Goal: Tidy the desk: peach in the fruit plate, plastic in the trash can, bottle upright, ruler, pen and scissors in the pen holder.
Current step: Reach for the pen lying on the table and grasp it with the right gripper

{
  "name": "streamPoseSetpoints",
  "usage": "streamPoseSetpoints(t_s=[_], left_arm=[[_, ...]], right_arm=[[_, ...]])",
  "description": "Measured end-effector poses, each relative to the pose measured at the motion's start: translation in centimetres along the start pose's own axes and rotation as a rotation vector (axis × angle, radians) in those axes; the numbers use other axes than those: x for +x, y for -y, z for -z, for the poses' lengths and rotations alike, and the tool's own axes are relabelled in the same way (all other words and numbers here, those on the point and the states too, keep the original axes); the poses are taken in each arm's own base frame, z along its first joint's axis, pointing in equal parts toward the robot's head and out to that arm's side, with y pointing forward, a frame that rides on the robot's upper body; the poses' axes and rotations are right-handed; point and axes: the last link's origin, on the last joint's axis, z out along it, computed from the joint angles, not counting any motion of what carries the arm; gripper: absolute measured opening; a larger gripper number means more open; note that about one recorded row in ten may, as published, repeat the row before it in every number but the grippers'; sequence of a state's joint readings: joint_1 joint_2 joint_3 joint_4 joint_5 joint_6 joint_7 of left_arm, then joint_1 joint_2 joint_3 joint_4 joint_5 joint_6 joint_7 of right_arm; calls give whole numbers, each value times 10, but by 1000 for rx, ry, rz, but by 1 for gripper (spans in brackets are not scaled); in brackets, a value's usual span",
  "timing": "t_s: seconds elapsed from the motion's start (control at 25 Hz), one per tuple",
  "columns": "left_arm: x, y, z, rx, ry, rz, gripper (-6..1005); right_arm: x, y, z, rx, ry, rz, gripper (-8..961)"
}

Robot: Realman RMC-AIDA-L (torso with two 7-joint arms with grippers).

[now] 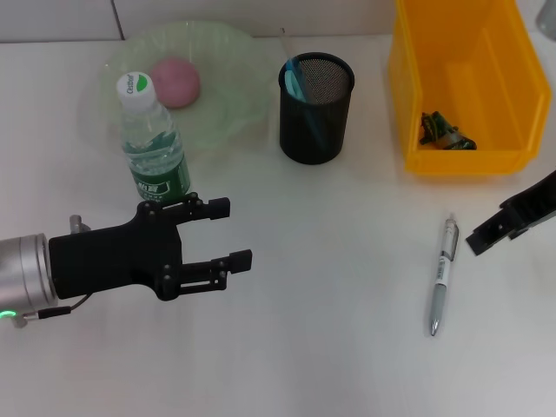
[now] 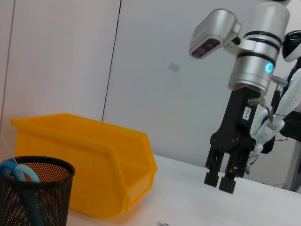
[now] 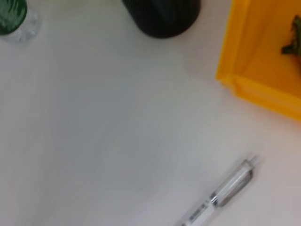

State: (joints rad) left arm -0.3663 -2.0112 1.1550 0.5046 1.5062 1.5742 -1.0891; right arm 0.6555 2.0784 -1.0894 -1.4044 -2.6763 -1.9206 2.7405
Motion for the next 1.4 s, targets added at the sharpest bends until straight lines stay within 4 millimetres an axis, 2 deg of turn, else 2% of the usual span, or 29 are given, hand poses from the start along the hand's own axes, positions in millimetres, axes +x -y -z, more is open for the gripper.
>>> streamPoseSetpoints(t_s=[0.08,0.32,0.56,0.68,1.04,1.4], left_arm=[[0,0,0,-1,0,-1,785],[-3,-3,-1,-3,-5,4,785],[-4,-4,-1,-3,-5,7,785],[-2,-3,-3,-5,-6,3,785],[-3,-2,-2,1,-2,-2,785],[-3,0,1,2,14,-21,785]], right_arm=[[-7,-4,-9,-39,-49,-1,602],[-20,-11,-15,-41,-63,25,610],[-29,-6,-16,92,-83,-10,622],[-33,-5,-19,201,-105,-9,766],[-30,-7,-42,263,-65,-14,764],[-25,-7,-61,166,14,-55,763]])
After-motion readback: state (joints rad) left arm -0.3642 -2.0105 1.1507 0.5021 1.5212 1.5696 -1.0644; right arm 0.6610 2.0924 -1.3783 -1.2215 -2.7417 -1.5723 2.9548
